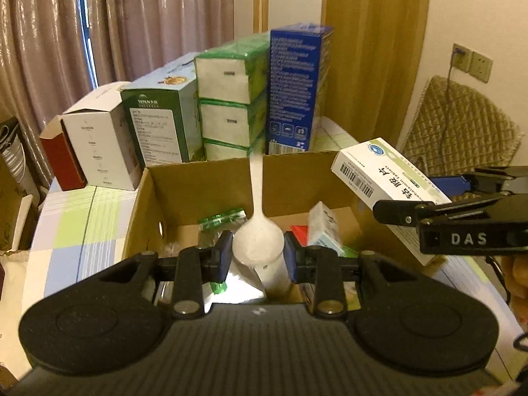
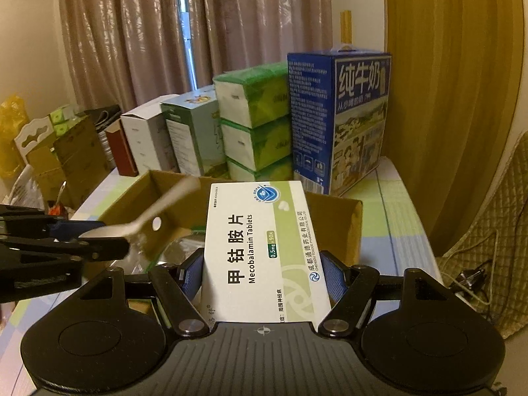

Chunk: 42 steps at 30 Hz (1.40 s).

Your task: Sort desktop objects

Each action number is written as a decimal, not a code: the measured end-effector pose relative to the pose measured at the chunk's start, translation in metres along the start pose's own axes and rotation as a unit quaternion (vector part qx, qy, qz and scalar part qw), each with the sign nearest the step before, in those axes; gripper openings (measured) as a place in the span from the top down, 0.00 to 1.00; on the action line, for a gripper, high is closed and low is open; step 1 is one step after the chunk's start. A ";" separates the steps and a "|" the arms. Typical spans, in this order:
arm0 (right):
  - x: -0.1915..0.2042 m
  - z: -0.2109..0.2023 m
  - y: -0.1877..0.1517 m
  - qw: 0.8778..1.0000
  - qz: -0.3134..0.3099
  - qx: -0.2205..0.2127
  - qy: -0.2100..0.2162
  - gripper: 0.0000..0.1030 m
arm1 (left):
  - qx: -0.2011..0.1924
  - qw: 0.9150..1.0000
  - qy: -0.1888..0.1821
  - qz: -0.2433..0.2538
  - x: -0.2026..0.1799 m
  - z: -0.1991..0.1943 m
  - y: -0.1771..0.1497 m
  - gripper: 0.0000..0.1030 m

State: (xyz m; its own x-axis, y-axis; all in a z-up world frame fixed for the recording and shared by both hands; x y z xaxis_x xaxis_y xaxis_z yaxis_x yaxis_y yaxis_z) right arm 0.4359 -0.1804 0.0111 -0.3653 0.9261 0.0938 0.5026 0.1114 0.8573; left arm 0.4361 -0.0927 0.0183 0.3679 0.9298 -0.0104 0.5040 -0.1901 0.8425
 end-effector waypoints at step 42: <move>0.037 -0.194 -0.073 0.998 0.028 0.043 -0.018 0.02 | -0.026 0.988 0.105 -0.109 -0.012 -0.198 -0.060 0.01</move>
State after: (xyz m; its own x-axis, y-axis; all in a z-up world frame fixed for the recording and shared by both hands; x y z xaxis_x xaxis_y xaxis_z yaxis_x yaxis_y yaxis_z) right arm 0.2336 -0.2238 0.0504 -0.3070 0.9439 0.1217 0.5883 0.0877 0.8039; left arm 0.2468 -0.0303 0.0746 0.0814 0.9928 -0.0880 0.5105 0.0343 0.8592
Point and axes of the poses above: each gripper's, at about its wrist camera, not at the fingertips, and z roughly the way its jaws point, x to its left, y to its top, the point moved 6 cm from there along z, roughly the way its jaws point, and after that the axes turned 8 degrees about -x, right-handed, at the moved point
